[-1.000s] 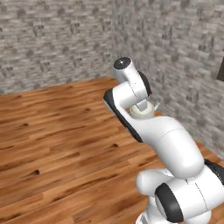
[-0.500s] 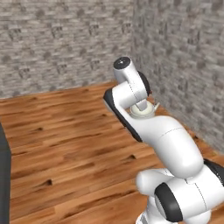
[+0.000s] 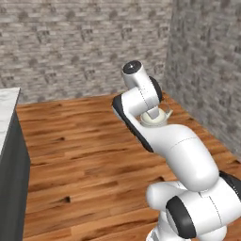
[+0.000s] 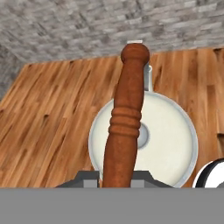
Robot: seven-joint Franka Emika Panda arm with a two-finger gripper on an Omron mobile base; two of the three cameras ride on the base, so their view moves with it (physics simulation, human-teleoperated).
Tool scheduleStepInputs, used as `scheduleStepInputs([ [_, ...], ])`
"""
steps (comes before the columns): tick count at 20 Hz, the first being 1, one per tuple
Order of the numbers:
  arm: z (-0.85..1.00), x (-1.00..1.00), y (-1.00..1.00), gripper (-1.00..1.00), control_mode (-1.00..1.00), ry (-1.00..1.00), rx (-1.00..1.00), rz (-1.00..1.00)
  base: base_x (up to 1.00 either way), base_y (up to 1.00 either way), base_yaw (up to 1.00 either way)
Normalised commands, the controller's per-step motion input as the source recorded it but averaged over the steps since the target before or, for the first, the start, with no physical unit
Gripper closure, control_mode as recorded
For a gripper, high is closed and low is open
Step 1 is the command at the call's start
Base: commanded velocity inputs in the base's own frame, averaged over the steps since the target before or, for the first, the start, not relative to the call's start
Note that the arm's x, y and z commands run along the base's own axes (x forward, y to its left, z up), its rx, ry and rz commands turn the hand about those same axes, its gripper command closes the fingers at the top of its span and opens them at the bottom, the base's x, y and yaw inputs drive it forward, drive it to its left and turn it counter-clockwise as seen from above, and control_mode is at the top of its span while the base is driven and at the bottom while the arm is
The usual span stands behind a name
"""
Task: The kettle is done boiling. Turn off the stove, then wait for 300 timesteps before moving the kettle to the dining table.
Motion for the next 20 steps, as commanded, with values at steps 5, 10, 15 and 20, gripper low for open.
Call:
scheduleStepInputs([
  [5, 0.0, 0.0, 0.0, 1.0, 1.0, 0.0, 0.0, 0.0, 0.48, -0.27, 0.29],
  [10, 0.0, 0.0, 0.0, 1.0, 1.0, 0.0, 0.0, 0.0, 0.41, -0.42, 0.3],
  [15, 0.0, 0.0, 0.0, 1.0, 1.0, 0.0, 0.0, 0.0, 0.35, -0.55, 0.29],
  [20, 0.0, 0.0, 0.0, 1.0, 1.0, 0.0, 0.0, 0.0, 0.24, -0.71, 0.28],
])
